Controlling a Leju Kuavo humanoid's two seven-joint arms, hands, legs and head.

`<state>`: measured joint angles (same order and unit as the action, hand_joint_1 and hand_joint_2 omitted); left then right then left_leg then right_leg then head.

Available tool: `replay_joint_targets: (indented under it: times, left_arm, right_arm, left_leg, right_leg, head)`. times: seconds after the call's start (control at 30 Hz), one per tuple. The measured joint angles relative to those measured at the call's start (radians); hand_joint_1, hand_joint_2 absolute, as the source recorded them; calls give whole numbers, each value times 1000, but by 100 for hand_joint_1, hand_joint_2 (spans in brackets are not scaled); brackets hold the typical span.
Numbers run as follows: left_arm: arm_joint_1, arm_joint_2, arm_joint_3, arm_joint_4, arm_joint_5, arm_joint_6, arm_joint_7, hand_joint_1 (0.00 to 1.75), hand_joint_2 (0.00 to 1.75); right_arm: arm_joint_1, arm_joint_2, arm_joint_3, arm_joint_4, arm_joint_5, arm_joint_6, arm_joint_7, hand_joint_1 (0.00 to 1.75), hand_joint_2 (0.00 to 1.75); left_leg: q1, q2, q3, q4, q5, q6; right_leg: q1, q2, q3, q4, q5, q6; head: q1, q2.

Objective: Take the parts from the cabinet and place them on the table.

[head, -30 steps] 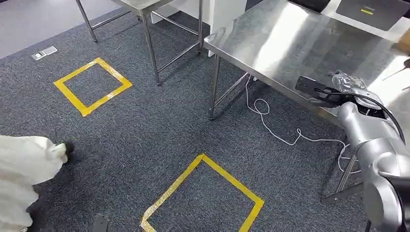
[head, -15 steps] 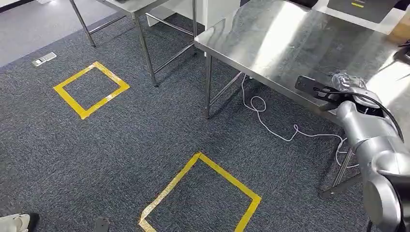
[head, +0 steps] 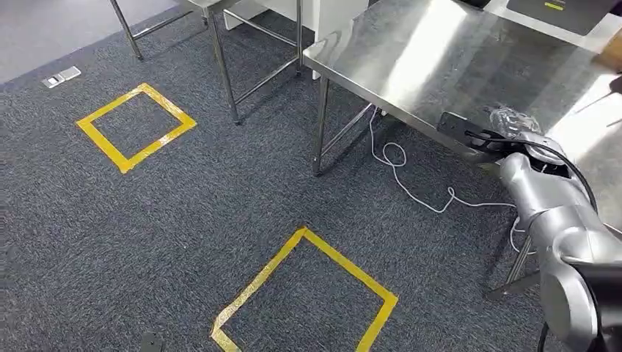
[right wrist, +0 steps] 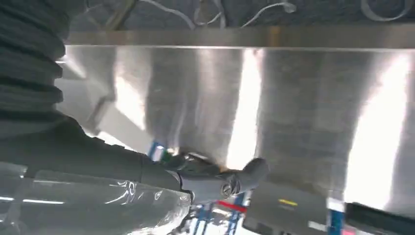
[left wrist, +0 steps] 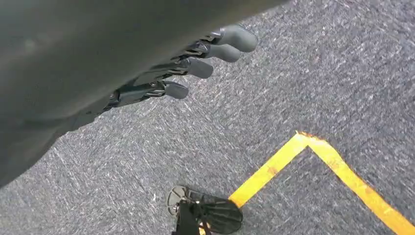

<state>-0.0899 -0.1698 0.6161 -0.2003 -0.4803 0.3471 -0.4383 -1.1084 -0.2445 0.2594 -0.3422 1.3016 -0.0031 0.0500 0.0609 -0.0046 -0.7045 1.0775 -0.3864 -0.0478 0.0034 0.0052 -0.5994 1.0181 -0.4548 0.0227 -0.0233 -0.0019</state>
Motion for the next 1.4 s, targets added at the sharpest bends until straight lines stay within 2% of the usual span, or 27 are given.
replay_joint_targets:
  times: [0.03,0.23,0.3,0.37,0.4,0.43,0.5,0.57,0.6,0.63,0.7,0.73,0.77,0.8,0.87,0.9,0.93,0.97,1.03,1.07,1.1,1.13,1.2,1.23,1.27,1.33,1.4]
  left_arm:
    - [0,0,6,0,0,0,-2,0,0]
    - [0,0,10,0,-2,-1,-2,0,0]
    - [1,5,10,0,-4,-1,-2,0,0]
    - [0,5,10,0,-7,-1,-3,0,0]
    - [1,3,10,0,-9,-2,-3,0,0]
    - [-1,3,10,0,-10,-2,-3,0,0]
    - [-2,5,10,0,-11,-3,-3,0,0]
    - [-1,5,10,0,-11,-4,-3,0,0]
    - [-1,5,10,0,-11,-4,-3,0,0]
    - [-1,5,10,0,-11,-5,-3,0,0]
    - [-1,5,10,0,-12,-7,-3,0,0]
    - [-1,8,10,-2,-12,-7,-2,0,0]
    - [-1,8,10,-1,-13,-7,-2,0,0]
    - [1,7,10,-1,-13,-7,-2,0,0]
    - [7,3,10,0,-13,-8,-1,0,0]
    - [7,3,10,0,-13,-8,-1,0,0]
    - [6,5,10,0,-13,-8,-1,0,0]
    - [5,7,10,0,-13,-8,-1,0,0]
    - [6,9,10,0,-12,-8,-1,0,0]
    - [7,10,10,0,-12,-8,-2,0,0]
    - [7,10,10,0,-12,-8,-2,0,0]
    - [7,10,10,0,-12,-9,-2,0,0]
    - [6,13,10,-1,-12,-10,-3,0,0]
    - [4,13,10,0,-12,-11,-3,0,0]
    - [3,8,10,0,-12,-12,-3,0,0]
    - [-1,8,10,0,-12,-13,-5,0,0]
    - [0,9,11,0,-12,-14,-6,0,0]
  right_arm:
    - [2,5,-4,0,-8,0,-23,0,0]
    - [1,11,-10,0,21,3,-49,0,0]
    - [0,14,-10,0,28,5,-50,0,0]
    - [-4,18,-10,-2,31,5,-51,0,0]
    - [-1,15,-9,-5,34,4,-51,0,0]
    - [-4,15,-9,-5,35,4,-52,0,0]
    - [-2,11,-9,-4,38,3,-52,0,0]
    - [8,8,-9,-3,41,3,-52,0,0]
    - [13,8,-9,-3,42,3,-51,0,0]
    - [16,8,-9,-3,42,3,-51,0,0]
    - [17,6,-9,-3,44,3,-51,0,0]
    - [19,5,-9,-3,45,3,-50,0,0]
    - [19,5,-8,-2,45,2,-50,0,0]
    - [24,1,-8,-2,45,2,-50,0,0]
    - [24,6,-8,-3,46,2,-49,0,0]
    - [24,6,-8,-4,48,3,-49,0,0]
    - [25,7,-8,-4,48,3,-49,0,0]
    - [25,7,-8,-4,51,3,-49,0,0]
    - [27,8,-6,-3,54,7,-49,0,0]
    - [29,11,-5,-3,55,7,-49,0,0]
    - [31,13,-3,-2,57,8,-49,0,0]
    - [31,17,-3,-3,57,8,-49,0,0]
    - [29,21,-2,-3,59,8,-49,0,0]
    - [25,21,-2,-3,60,8,-49,0,0]
    - [21,18,-2,-2,61,10,-49,0,0]
    - [20,18,-2,-2,63,11,-50,0,0]
    - [23,20,-2,-2,64,11,-50,0,0]
  left_leg:
    - [-11,-8,0,-9,3,21]
    - [-13,-7,0,-9,5,26]
    - [-21,-7,-1,-7,1,50]
    - [-22,-8,10,-27,7,62]
    - [-7,-8,27,-47,17,71]
    - [-10,-11,37,-63,26,79]
    - [-8,-15,39,-68,30,79]
    - [-5,-27,34,-68,34,72]
    - [-1,-32,30,-67,36,66]
    - [5,-38,28,-67,38,56]
    - [19,-49,25,-66,41,34]
    - [16,-54,24,-70,45,20]
    - [16,-59,24,-74,51,7]
    - [17,-63,27,-95,64,1]
    - [18,-67,34,-122,83,-14]
    - [20,-48,27,-121,75,-14]
    - [11,-13,16,-90,55,-8]
    - [9,4,-21,-8,16,0]
    - [4,5,-105,167,-49,3]
    - [4,5,-135,225,-62,4]
    - [5,5,-141,226,-50,6]
    - [5,6,-122,183,-16,8]
    - [7,28,-43,19,69,12]
    - [-3,55,-37,12,39,8]
    - [-6,53,-34,-3,34,19]
    - [-18,34,-47,9,33,35]
    - [-21,15,-42,0,32,51]
  right_leg:
    - [-2,-12,2,-13,3,5]
    - [-3,-12,3,-15,8,12]
    - [-14,-13,7,-23,12,30]
    - [-5,-15,16,-30,13,38]
    - [-12,-14,9,-21,7,37]
    - [-15,-13,-5,19,-20,32]
    - [-24,-8,-73,166,-84,27]
    - [-32,-6,-127,271,-117,41]
    - [-39,-7,-119,252,-106,52]
    - [-48,-7,-85,186,-77,68]
    - [-70,4,20,-4,-12,100]
    - [-66,22,30,-29,-13,102]
    - [-44,22,39,-37,-4,83]
    - [-40,17,45,-44,5,69]
    - [-26,10,41,-53,19,48]
    - [-44,2,53,-72,27,33]
    - [-55,0,56,-76,29,31]
    - [-52,-6,62,-80,25,13]
    - [-41,-18,70,-77,11,-6]
    - [-36,-25,77,-74,4,-16]
    - [-35,-29,85,-69,-7,-20]
    - [-36,-34,92,-63,-18,-16]
    - [-43,-43,108,-40,-50,-1]
    - [-33,-46,104,-30,-65,11]
    - [-13,-49,93,-5,-77,21]
    - [-9,-58,93,-15,-75,27]
    - [-21,-63,92,-15,-84,35]
  head:
    - [-1,0]
    - [1,0]
    - [0,0]
    - [0,0]
    - [0,0]
    - [3,0]
    - [5,0]
    - [6,0]
    - [9,0]
    - [7,0]
    - [7,0]
    - [9,0]
    - [15,0]
    - [-1,0]
    - [-3,0]
    - [-7,0]
    - [-14,0]
    - [-21,0]
    - [-23,0]
    - [-21,0]
    - [-21,0]
    - [-23,0]
    - [-22,0]
    - [-22,0]
    - [-29,0]
    - [-14,0]
    - [-19,0]
